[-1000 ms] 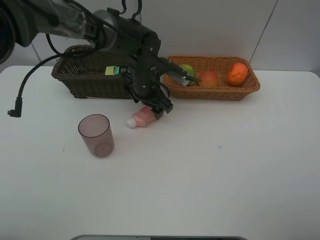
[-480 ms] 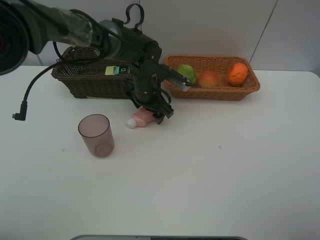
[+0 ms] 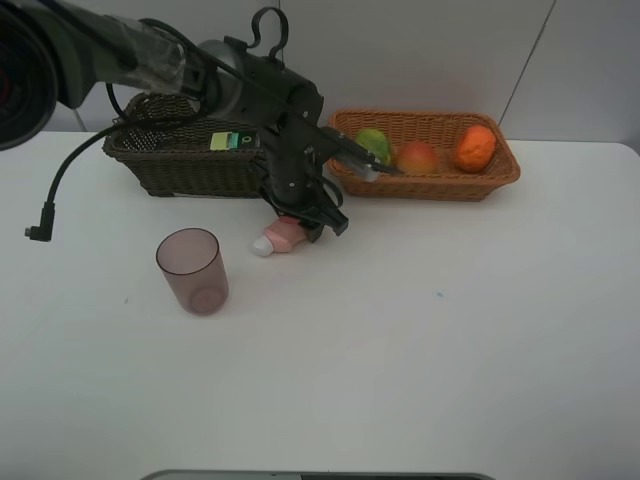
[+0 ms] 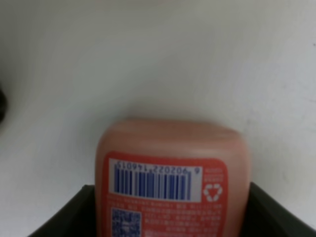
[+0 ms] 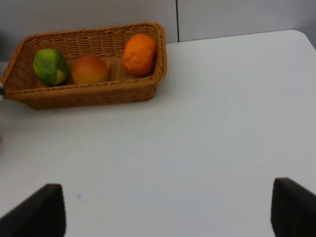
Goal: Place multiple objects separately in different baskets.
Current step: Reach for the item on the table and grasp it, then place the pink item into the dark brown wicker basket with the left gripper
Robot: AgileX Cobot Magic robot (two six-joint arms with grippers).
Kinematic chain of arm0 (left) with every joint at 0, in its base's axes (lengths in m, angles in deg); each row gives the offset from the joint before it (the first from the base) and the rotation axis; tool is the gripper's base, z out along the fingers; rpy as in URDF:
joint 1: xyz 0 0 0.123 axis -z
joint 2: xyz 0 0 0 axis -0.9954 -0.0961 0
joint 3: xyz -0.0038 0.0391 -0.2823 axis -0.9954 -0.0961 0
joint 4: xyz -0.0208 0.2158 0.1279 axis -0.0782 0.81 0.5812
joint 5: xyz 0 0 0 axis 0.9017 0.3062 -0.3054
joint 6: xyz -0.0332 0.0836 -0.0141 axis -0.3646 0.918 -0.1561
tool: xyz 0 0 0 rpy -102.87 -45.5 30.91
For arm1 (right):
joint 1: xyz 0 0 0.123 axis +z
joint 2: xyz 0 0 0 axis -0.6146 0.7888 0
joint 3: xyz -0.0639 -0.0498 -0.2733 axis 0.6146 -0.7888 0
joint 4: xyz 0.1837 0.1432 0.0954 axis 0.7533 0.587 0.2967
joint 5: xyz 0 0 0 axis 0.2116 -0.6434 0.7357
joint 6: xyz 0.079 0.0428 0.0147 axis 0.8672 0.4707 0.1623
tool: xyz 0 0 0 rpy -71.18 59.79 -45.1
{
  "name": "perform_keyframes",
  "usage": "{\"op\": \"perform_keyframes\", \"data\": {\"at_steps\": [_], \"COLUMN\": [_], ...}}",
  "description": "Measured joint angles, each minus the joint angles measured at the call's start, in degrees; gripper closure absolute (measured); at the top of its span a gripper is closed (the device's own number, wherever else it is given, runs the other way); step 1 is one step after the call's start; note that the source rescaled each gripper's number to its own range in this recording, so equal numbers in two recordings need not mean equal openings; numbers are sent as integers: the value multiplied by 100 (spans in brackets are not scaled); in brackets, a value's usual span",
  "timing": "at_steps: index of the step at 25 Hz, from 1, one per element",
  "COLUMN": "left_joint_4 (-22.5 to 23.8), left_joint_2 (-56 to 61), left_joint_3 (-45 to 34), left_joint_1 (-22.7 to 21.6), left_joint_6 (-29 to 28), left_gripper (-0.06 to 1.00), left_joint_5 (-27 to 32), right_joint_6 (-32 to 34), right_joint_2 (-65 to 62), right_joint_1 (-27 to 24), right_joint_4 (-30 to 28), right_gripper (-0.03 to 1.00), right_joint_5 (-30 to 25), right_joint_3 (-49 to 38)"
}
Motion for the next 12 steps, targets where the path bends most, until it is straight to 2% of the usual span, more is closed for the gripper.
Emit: {"op": "perform_keyframes", "data": {"at_steps": [12], "left_joint_4": [0], "left_joint_2": [0], "left_joint_3": [0], "left_joint_1": [0], "left_joint_6": [0], "left_gripper": [29], "left_joint_5": [-29], "right_joint_6": [0], "right_joint_2": [0], "right_joint_1": [0], "right_joint_4": [0], "right_gripper": [19], "right_joint_5": [0], "right_joint_3": [0]}}
